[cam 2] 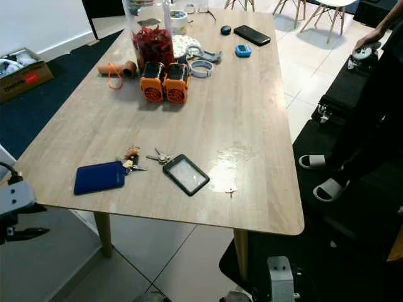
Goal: Hang keys on a hook
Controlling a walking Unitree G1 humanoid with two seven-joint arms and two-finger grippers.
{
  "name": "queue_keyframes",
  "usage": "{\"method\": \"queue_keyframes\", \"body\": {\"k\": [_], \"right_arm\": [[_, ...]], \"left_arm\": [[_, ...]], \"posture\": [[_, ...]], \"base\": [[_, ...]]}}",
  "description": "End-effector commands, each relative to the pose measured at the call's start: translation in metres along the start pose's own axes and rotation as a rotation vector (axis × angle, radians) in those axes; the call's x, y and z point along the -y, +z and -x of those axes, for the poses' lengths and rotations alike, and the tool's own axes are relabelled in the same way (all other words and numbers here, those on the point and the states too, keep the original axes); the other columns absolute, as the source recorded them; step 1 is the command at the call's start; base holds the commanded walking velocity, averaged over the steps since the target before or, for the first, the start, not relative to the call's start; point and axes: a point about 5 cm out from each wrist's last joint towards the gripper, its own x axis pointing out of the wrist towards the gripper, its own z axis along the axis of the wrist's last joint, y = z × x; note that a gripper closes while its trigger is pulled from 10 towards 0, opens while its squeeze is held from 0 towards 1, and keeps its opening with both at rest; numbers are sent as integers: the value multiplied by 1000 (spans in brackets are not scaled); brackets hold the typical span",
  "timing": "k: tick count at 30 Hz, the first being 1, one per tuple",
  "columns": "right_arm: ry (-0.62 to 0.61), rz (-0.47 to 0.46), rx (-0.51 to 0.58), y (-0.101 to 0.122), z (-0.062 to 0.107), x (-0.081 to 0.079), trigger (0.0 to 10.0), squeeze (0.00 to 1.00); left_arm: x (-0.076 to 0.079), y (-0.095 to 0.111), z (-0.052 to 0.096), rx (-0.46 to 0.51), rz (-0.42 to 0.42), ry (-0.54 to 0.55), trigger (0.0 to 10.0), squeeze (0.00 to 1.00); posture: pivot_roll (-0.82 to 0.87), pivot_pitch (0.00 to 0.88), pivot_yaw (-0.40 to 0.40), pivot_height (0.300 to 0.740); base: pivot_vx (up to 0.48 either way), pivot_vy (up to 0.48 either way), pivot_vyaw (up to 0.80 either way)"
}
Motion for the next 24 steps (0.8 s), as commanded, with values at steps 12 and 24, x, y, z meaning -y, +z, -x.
{"method": "queue_keyframes", "body": {"k": [12,24], "right_arm": [[-10,3,-7,-2,1,5,10000,0],[-5,3,-6,-1,1,3,10000,0]], "left_arm": [[-11,26,1,146,-22,-53,10000,0],[-23,43,19,138,-98,-93,10000,0]], "posture": [[32,89,-25,740],[38,87,-23,740]], "base": [[0,0,0],[0,0,0]]}}
